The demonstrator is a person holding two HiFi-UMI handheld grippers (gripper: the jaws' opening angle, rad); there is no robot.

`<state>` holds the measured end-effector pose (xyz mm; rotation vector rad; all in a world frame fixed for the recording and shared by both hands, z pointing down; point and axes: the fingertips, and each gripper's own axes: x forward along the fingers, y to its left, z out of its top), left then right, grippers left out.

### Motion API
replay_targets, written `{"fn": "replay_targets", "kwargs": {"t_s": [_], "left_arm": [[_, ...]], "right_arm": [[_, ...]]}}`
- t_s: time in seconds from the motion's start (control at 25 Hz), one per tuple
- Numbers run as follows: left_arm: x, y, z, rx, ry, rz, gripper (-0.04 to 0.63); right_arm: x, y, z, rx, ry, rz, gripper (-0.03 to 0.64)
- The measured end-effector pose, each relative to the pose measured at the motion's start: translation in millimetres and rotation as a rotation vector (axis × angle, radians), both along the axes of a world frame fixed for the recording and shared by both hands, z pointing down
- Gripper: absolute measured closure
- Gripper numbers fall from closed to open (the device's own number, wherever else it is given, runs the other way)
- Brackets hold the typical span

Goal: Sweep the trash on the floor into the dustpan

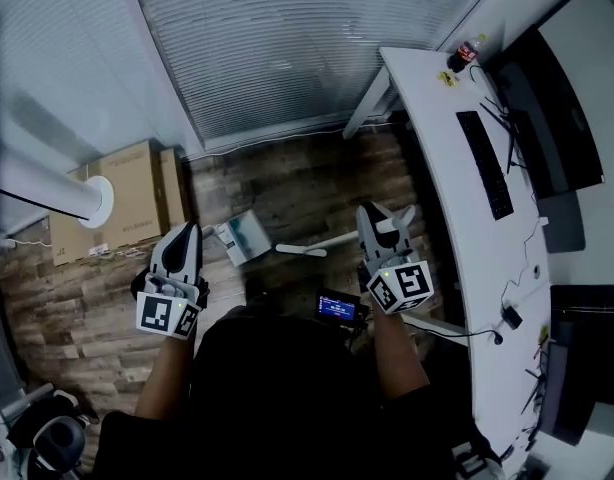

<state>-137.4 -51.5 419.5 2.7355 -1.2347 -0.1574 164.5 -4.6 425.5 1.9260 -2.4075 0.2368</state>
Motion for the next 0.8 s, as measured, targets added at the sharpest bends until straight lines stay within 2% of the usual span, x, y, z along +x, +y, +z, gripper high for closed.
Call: {"fn": "replay_targets", "kwargs": {"t_s": [0.4, 0.8], "left_arm": [[29.0, 65.4, 10.6, -0.040, -0.040, 0.051, 0.600], [36.1, 125.7, 24.6, -0.070, -0.089, 0.077, 0.600]], "right_arm": [[10.4, 82.9, 1.5, 0.018, -0.008, 0.026, 0.584], [27.8, 161.3, 10.1, 0.056, -0.038, 0.132, 0.585]]}}
